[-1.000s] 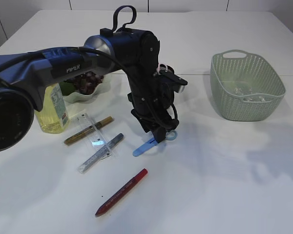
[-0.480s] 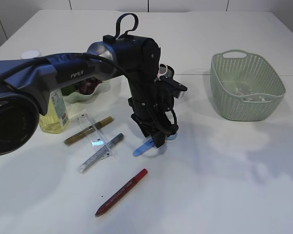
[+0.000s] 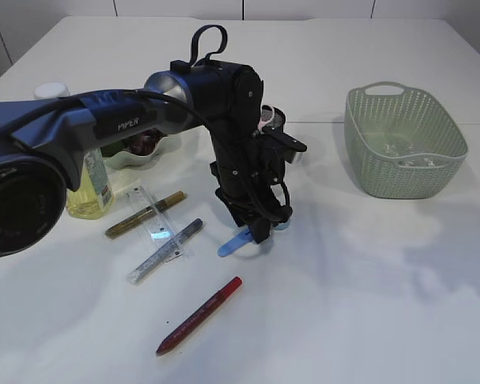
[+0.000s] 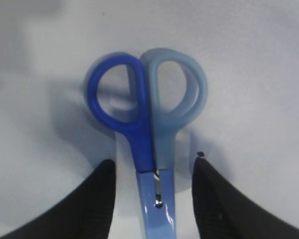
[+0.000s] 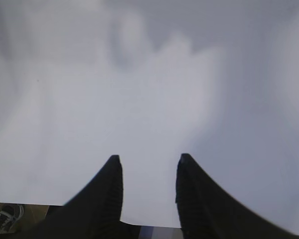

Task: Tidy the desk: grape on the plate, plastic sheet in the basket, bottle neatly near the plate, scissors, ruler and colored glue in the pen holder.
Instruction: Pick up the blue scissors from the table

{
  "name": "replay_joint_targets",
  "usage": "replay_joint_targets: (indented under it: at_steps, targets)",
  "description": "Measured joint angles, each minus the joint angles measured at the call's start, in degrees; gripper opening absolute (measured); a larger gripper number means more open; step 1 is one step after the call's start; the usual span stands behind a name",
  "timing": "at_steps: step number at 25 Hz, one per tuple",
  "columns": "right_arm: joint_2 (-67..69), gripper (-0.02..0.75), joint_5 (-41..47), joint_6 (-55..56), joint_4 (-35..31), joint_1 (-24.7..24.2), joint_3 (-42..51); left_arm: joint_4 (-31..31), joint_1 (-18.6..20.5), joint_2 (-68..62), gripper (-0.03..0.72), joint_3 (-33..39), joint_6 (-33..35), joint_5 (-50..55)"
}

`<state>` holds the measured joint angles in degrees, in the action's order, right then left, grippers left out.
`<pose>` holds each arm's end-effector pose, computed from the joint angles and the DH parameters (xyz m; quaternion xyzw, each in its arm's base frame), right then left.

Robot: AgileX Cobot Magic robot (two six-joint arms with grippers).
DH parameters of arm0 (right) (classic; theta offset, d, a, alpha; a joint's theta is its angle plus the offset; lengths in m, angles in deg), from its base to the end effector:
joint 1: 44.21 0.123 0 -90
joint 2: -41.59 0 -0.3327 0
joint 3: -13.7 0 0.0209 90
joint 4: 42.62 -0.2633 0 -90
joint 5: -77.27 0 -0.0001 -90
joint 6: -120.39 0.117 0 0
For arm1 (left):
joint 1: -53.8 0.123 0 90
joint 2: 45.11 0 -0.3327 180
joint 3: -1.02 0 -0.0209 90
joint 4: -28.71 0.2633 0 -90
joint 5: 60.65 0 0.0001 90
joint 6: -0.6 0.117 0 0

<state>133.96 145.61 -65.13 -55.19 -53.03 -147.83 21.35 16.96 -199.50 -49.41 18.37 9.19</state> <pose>0.2702 -0.0180 0.2667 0.0683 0.9924 0.1003 0.0198 0.4504 -0.3550 0.1081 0.4404 0.8941 -0.0695 0.0431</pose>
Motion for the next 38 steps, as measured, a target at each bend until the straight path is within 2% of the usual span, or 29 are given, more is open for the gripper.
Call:
replay_joint_targets:
  at_steps: [8, 14, 19, 38]
  targets:
    - [0.0, 0.305, 0.1, 0.0, 0.0, 0.0, 0.0, 0.4, 0.0, -0.1, 0.258, -0.1, 0.4, 0.0]
    - [0.0, 0.305, 0.1, 0.0, 0.0, 0.0, 0.0, 0.5, 0.0, -0.4, 0.226, -0.3, 0.4, 0.0]
    - [0.0, 0.305, 0.1, 0.0, 0.0, 0.0, 0.0, 0.5, 0.0, -0.4, 0.163, -0.3, 0.5, 0.0]
    - [0.0, 0.305, 0.1, 0.0, 0.0, 0.0, 0.0, 1.1, 0.0, -0.4, 0.159, -0.3, -0.8, 0.0]
